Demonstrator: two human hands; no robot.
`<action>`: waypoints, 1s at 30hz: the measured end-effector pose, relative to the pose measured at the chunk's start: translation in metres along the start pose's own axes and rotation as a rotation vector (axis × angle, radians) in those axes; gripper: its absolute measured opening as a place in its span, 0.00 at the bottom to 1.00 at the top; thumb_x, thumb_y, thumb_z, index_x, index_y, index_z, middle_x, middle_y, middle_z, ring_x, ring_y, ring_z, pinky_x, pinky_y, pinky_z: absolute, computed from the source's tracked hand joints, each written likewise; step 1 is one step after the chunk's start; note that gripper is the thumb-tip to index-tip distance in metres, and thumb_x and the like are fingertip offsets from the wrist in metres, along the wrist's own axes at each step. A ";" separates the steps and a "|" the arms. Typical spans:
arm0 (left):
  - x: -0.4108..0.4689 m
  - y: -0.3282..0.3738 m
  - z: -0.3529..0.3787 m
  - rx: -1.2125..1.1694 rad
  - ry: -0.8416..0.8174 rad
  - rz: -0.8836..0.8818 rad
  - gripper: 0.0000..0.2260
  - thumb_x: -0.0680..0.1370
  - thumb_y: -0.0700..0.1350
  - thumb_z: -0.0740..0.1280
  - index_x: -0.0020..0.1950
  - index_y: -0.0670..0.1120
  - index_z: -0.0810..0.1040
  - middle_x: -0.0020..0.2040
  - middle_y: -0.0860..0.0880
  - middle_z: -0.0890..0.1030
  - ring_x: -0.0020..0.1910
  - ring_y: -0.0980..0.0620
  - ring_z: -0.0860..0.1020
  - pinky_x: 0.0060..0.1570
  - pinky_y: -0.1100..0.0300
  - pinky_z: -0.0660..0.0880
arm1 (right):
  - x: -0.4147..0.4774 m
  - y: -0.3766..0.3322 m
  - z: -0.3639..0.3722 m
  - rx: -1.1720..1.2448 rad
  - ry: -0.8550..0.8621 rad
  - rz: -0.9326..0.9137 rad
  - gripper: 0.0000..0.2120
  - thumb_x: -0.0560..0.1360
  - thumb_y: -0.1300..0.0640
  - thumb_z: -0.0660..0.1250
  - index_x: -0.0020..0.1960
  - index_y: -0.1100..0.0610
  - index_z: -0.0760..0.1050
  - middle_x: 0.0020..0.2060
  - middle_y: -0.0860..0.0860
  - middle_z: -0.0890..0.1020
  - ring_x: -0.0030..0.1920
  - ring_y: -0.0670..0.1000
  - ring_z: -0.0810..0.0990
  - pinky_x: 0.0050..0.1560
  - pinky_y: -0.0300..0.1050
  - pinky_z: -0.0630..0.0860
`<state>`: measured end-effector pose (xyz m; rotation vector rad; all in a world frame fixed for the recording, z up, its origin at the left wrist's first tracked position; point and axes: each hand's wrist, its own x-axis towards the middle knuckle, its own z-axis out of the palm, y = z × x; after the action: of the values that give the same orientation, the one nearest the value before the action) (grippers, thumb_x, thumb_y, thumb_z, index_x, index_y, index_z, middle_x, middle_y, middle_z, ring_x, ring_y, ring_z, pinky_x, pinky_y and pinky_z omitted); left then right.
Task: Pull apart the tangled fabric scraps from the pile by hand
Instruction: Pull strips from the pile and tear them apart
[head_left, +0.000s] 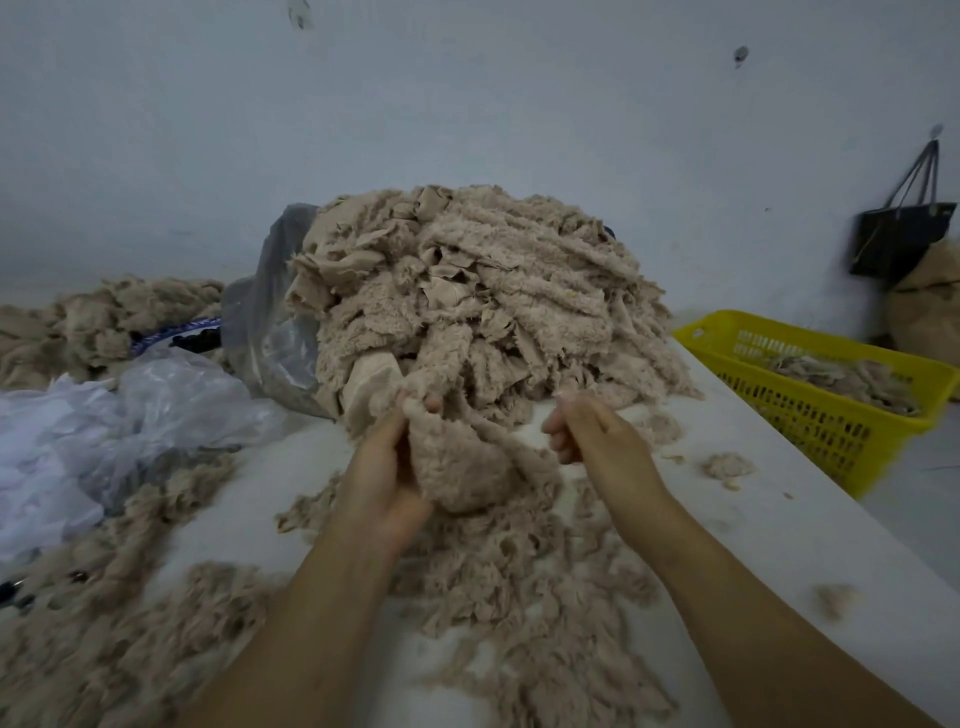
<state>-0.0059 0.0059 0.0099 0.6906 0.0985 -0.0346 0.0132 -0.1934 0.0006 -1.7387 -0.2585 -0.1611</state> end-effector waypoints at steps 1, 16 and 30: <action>-0.001 -0.003 0.002 0.027 -0.009 -0.004 0.14 0.81 0.47 0.64 0.40 0.44 0.84 0.45 0.44 0.82 0.49 0.46 0.81 0.60 0.45 0.76 | -0.003 -0.001 0.005 -0.037 -0.089 -0.045 0.21 0.72 0.26 0.59 0.42 0.41 0.78 0.39 0.38 0.81 0.39 0.38 0.79 0.45 0.38 0.74; 0.001 0.005 -0.001 -0.194 -0.131 0.075 0.11 0.78 0.48 0.65 0.39 0.48 0.82 0.28 0.54 0.71 0.25 0.59 0.68 0.35 0.66 0.67 | 0.005 0.004 -0.003 -0.181 0.093 0.126 0.13 0.83 0.52 0.52 0.60 0.40 0.71 0.23 0.40 0.70 0.24 0.39 0.69 0.25 0.35 0.61; -0.024 -0.035 0.019 1.049 -0.466 0.050 0.15 0.83 0.51 0.58 0.45 0.45 0.79 0.24 0.61 0.73 0.24 0.65 0.68 0.29 0.75 0.64 | -0.002 0.000 0.019 0.313 -0.251 0.213 0.16 0.79 0.47 0.66 0.35 0.52 0.76 0.30 0.51 0.78 0.27 0.46 0.73 0.29 0.37 0.71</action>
<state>-0.0304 -0.0335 0.0051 1.7107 -0.4185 -0.2072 0.0106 -0.1750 -0.0034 -1.4610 -0.2637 0.2436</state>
